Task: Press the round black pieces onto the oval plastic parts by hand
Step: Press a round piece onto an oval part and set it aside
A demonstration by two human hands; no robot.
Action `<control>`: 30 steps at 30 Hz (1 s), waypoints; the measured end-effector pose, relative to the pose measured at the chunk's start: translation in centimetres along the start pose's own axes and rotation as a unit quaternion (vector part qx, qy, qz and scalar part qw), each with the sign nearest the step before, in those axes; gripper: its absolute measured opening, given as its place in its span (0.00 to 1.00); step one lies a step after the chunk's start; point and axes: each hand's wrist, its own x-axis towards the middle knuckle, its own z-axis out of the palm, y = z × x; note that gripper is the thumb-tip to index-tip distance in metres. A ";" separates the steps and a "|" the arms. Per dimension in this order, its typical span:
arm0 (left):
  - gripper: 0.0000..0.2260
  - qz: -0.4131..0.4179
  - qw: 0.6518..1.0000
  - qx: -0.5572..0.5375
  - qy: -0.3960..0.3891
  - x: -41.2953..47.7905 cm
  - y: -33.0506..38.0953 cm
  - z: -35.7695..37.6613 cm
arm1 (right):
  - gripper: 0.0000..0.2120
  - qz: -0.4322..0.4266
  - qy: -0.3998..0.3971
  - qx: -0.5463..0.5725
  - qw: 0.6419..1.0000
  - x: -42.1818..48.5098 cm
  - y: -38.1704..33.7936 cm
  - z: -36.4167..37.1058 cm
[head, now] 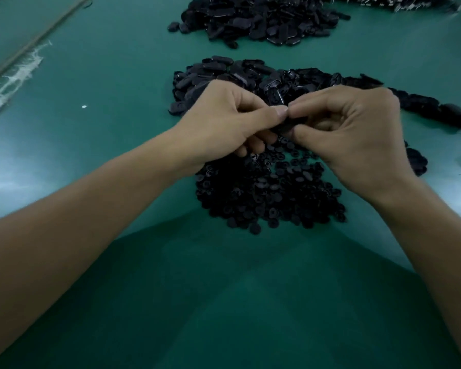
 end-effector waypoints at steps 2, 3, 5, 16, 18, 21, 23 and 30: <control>0.05 -0.025 0.998 -0.065 -0.003 0.1 0.0 -0.1 | 0.13 0.014 -0.004 0.004 1.000 0.0 0.0 0.1; 0.04 -0.033 0.995 -0.090 -0.003 0.2 0.0 -0.1 | 0.13 0.022 -0.010 0.010 1.000 0.0 -0.1 0.1; 0.04 -0.038 0.992 -0.122 0.000 0.3 0.0 -0.1 | 0.14 0.029 -0.021 0.028 0.999 -0.1 -0.1 0.1; 0.05 0.032 0.994 -0.098 0.022 0.4 -0.8 0.0 | 0.12 0.067 -0.013 0.021 0.997 0.0 0.1 0.1; 0.05 0.027 0.990 -0.134 0.033 0.5 -0.9 0.0 | 0.12 0.087 -0.032 0.004 0.996 0.1 0.3 -0.1; 0.05 0.029 0.987 -0.143 0.062 0.7 -1.0 -0.1 | 0.07 0.080 -0.100 -0.072 0.989 0.1 0.4 -0.3; 0.06 0.033 0.987 -0.137 0.075 0.8 -1.1 -0.3 | 0.03 0.064 -0.154 -0.118 0.979 0.0 0.2 -0.3; 0.06 0.029 0.984 -0.149 0.096 0.9 -1.3 -0.2 | 0.05 0.087 -0.208 -0.137 0.965 -0.1 -0.1 -0.1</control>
